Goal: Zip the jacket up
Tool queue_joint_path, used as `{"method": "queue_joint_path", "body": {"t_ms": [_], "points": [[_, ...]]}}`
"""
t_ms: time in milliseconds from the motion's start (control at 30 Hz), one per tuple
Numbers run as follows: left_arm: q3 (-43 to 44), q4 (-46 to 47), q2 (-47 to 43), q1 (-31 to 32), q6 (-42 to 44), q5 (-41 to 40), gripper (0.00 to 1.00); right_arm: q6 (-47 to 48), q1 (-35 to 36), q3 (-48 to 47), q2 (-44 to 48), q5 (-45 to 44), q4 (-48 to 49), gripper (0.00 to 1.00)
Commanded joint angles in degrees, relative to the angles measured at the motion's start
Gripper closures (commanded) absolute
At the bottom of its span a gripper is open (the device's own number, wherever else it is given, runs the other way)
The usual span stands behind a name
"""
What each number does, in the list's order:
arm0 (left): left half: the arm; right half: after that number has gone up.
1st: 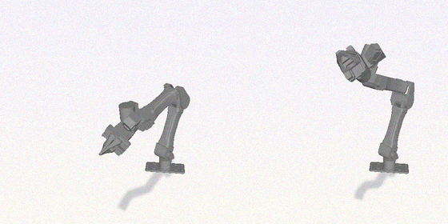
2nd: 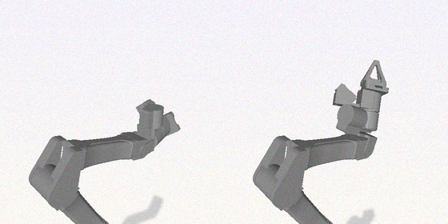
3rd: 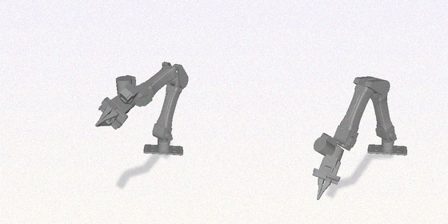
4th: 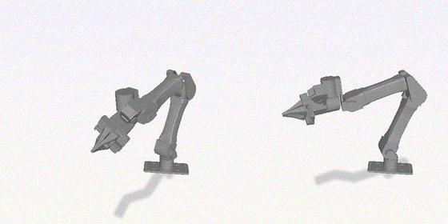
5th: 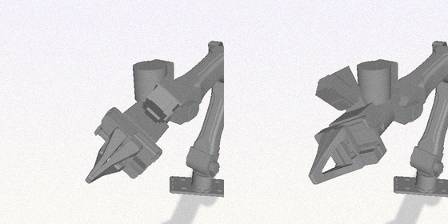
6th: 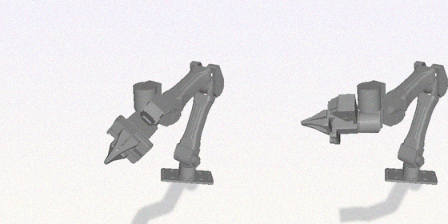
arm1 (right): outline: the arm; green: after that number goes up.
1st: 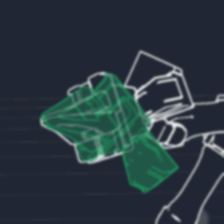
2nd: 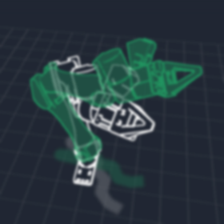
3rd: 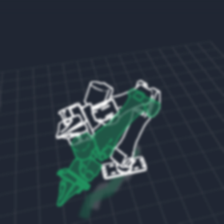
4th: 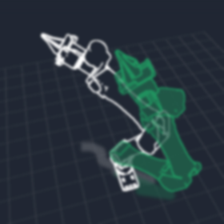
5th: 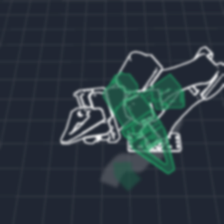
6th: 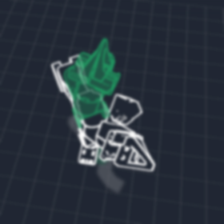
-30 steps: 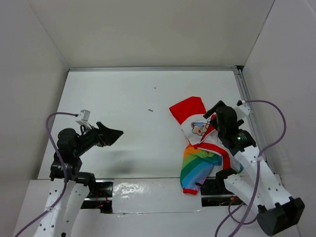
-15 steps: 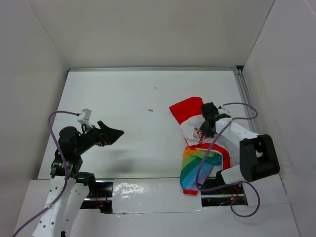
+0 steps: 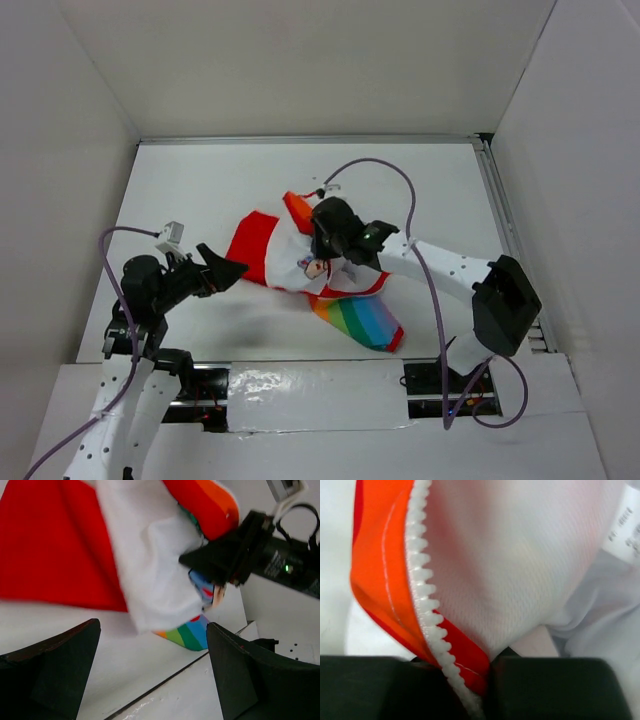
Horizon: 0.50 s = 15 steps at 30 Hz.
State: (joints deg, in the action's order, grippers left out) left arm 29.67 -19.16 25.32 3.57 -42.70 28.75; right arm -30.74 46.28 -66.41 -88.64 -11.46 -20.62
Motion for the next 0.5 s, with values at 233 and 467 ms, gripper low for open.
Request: {"method": "queue_joint_path", "body": {"t_ms": [233, 467], "points": [[5.0, -2.6, 10.2, -0.1, -2.2, -5.8, 0.01, -0.7, 0.6, 11.3, 19.9, -7.0, -1.1, 0.00], [6.7, 2.3, 22.6, 0.0, 0.0, -3.0, 0.01, -9.9, -12.4, 14.2, 22.3, -7.0, -7.0, 0.00]]}}
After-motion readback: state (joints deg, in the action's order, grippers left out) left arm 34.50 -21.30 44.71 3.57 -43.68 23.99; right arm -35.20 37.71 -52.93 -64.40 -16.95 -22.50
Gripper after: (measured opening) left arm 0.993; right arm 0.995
